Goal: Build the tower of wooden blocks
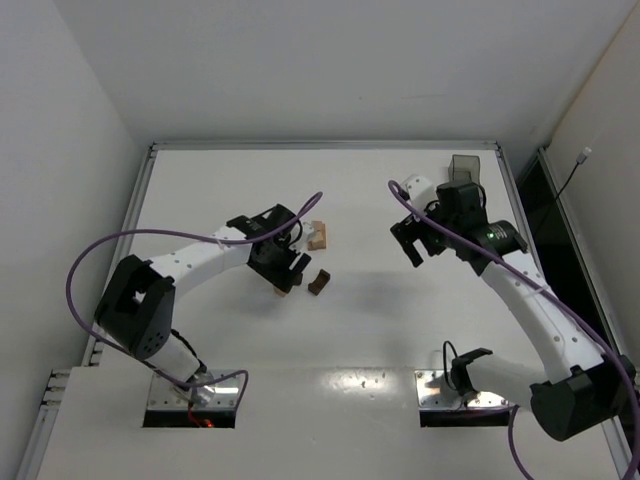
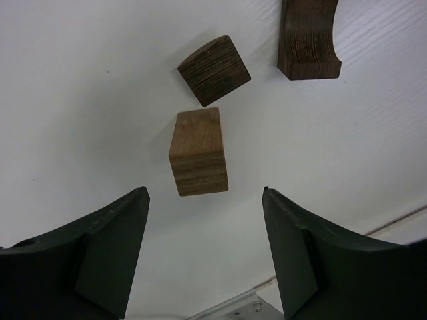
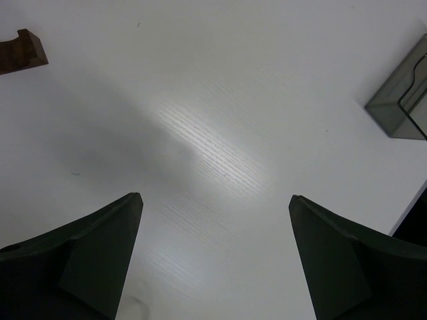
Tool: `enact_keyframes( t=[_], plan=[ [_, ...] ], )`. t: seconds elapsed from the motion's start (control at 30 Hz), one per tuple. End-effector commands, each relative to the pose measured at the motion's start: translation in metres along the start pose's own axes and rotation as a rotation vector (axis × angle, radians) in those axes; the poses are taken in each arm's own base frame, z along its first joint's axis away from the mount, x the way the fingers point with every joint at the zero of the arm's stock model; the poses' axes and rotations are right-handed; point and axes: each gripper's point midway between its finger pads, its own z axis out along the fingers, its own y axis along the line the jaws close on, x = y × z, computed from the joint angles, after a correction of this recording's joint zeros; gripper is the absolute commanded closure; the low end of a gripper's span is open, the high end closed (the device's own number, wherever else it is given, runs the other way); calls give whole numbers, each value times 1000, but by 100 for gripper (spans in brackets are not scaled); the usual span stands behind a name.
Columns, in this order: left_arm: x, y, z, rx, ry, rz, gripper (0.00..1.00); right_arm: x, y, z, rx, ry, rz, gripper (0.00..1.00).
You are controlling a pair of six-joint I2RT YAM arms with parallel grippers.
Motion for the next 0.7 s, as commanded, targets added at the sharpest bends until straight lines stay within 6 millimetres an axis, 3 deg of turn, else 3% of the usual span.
enact_keyframes(
  t=[0.0,0.13,0.2,0.4,0.43,0.53,0.57,0.63,0.67],
  plan=[
    [-7,-4,4,3,-16,-1,35,-13,-3,0,-11,-32,7,11],
    [-4,-5,14,14,12,-2,37,-15,-3,0,-11,-32,16,11],
    [-6,-5,16,14,13,-2,43,-15,-3,0,-11,-32,16,11],
    [-9,-7,19,23,6,-11,72,-20,-2,1,-14,-54,33,13],
    [-7,-7,22,23,15,-12,81,-21,0,1,-26,-59,33,13],
    [-18,-6,15,14,-20,-19,98,-24,1,2,-35,-73,41,13],
    [-32,-6,5,15,-67,-17,100,-22,6,1,-43,-74,34,13],
    [-43,0,-8,61,-103,-63,100,-32,12,-2,-61,-131,34,13],
    [-53,-10,-22,161,-142,-89,100,-31,18,-8,-79,-171,29,14]
  ],
)
